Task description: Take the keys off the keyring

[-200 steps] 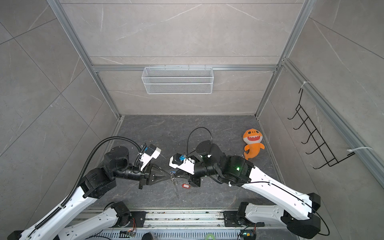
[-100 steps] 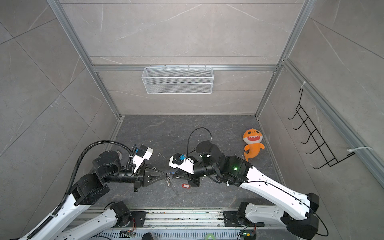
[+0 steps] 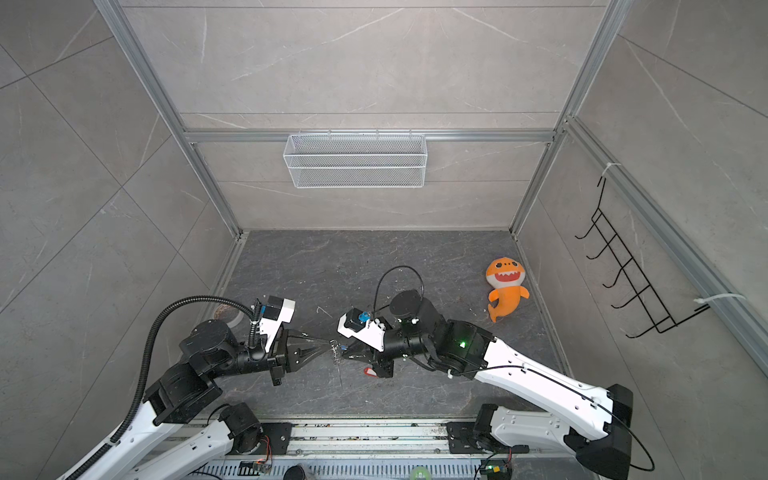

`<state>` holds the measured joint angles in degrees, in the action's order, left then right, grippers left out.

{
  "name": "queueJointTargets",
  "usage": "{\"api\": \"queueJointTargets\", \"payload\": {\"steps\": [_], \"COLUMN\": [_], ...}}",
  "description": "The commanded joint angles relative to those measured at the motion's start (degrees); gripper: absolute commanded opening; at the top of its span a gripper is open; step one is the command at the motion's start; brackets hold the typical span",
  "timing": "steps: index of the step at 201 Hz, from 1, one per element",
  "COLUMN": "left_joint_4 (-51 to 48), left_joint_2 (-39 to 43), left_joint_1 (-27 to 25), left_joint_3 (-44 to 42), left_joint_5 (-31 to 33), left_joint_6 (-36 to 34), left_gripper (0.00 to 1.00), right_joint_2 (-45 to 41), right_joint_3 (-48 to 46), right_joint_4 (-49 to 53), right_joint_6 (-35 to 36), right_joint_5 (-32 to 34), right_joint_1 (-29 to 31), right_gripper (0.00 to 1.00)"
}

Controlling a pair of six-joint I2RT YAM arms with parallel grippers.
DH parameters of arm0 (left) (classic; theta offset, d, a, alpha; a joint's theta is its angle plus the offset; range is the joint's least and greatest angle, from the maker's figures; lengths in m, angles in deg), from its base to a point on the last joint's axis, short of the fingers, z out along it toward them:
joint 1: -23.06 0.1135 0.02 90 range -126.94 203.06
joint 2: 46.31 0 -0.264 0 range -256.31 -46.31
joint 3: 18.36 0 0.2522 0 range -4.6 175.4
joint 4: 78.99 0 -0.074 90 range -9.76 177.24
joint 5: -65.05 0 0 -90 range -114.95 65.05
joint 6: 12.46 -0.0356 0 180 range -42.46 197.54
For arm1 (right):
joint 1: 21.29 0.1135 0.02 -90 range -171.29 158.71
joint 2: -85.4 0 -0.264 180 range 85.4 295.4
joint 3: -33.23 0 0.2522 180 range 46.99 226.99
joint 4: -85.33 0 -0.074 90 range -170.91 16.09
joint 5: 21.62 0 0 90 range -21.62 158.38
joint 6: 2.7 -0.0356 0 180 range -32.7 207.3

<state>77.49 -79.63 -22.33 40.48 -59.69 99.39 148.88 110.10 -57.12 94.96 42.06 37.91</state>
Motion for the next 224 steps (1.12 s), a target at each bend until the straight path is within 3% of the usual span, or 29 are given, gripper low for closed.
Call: {"api": "queueJointTargets", "payload": {"steps": [1, 30, 60, 81, 124, 156, 224], "left_joint_4": [9.96, 7.42, 5.19, 3.91, 3.55, 4.64, 5.52], "left_joint_2": [0.21, -1.40, -1.87, -1.92, -2.45, -2.53, -2.01], "left_joint_1": [-0.06, -0.08, -0.05, -0.05, -0.09, -0.07, -0.10], "left_joint_3": [1.59, 2.98, 3.97, 4.56, 5.16, 5.02, 4.41], "left_joint_5": [-1.63, -5.02, -5.88, -6.57, -9.54, -11.45, -11.44], "left_joint_6": [-1.88, -4.02, -5.56, -6.69, -6.86, -6.51, -5.94], "left_gripper": [0.00, 0.00, 0.00, 0.00, 0.00, 0.00, 0.00], "right_joint_2": [-0.89, -1.88, -4.60, -6.70, -10.92, -9.07, -5.32], "right_joint_3": [-2.28, -1.96, -1.07, 0.04, 1.20, 2.14, 1.94], "right_joint_4": [-1.19, -0.95, 0.55, 2.75, -1.52, -6.94, -13.68], "right_joint_6": [-2.78, -3.37, -3.56, -3.43, -4.44, -4.89, -8.39], "right_joint_5": [2.42, 2.08, 2.18, 1.55, 0.69, 0.81, -5.82], "right_joint_1": [0.47, 0.52, 0.55, 0.57, 0.57, 0.58, 0.57], "right_gripper": [0.00, 0.08, 0.33, 0.41, 0.45, 0.46, 0.44]}}
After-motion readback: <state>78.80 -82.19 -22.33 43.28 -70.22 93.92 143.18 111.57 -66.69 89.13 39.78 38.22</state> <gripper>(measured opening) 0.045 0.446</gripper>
